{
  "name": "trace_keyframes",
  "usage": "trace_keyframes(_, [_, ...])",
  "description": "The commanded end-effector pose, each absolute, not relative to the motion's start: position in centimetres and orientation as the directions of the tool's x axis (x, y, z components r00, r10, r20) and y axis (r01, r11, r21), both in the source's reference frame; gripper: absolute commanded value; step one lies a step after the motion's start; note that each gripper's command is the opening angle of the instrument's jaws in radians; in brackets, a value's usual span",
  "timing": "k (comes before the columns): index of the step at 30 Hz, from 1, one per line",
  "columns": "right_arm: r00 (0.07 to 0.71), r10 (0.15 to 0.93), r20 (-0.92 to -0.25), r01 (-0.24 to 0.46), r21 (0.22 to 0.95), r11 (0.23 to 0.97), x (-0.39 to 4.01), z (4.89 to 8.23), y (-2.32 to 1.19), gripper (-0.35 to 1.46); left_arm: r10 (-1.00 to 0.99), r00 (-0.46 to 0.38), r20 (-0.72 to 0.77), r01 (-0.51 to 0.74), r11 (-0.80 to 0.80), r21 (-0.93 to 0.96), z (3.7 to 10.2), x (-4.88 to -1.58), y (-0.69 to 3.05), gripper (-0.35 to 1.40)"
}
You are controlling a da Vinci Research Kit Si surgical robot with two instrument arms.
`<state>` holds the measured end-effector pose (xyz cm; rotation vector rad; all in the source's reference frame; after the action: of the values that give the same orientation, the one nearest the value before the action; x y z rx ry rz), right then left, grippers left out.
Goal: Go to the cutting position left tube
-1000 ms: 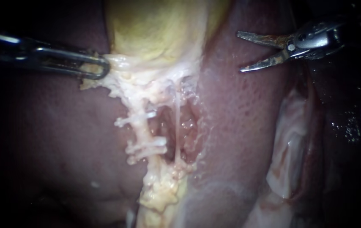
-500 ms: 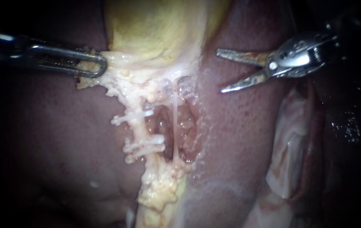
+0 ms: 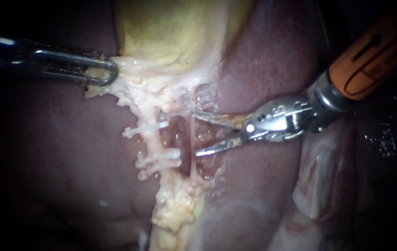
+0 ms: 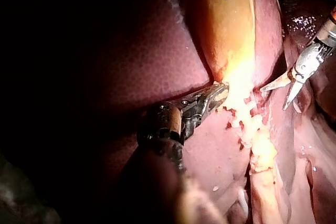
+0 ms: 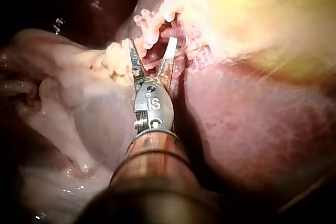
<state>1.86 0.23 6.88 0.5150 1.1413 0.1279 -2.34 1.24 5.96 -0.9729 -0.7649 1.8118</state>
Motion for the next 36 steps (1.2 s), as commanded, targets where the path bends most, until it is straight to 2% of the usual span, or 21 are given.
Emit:
trace_keyframes(1, [0.427, 0.36, -0.829, 0.165, 0.463, 0.871, 1.88, 6.93, 0.19, 1.45, 0.915, -0.273, -0.297, -0.426, -0.391, -0.816, 5.96, -2.34, 1.23, -0.35])
trace_keyframes(7, [0.444, 0.376, -0.813, 0.193, 0.496, 0.846, 1.96, 7.15, 0.1, 1.45, 0.915, -0.272, -0.297, -0.426, -0.391, -0.816, 5.96, -2.34, 1.23, -0.35])
trace_keyframes(15, [0.447, 0.381, -0.809, 0.2, 0.506, 0.839, 2.0, 7.31, 0.13, 1.45, 0.915, -0.273, -0.297, -0.426, -0.392, -0.816, 5.97, -2.34, 1.23, -0.35])
trace_keyframes(30, [0.427, 0.346, -0.835, 0.291, 0.49, 0.822, 2.36, 7.28, 0.11, 1.41, 0.915, -0.272, -0.297, -0.426, -0.392, -0.816, 5.98, -2.35, 1.24, -0.35])
trace_keyframes(36, [0.403, 0.348, -0.847, 0.304, 0.482, 0.821, 2.56, 7.28, 0.09, 1.4, 0.915, -0.272, -0.297, -0.426, -0.392, -0.816, 5.98, -2.35, 1.24, -0.35])
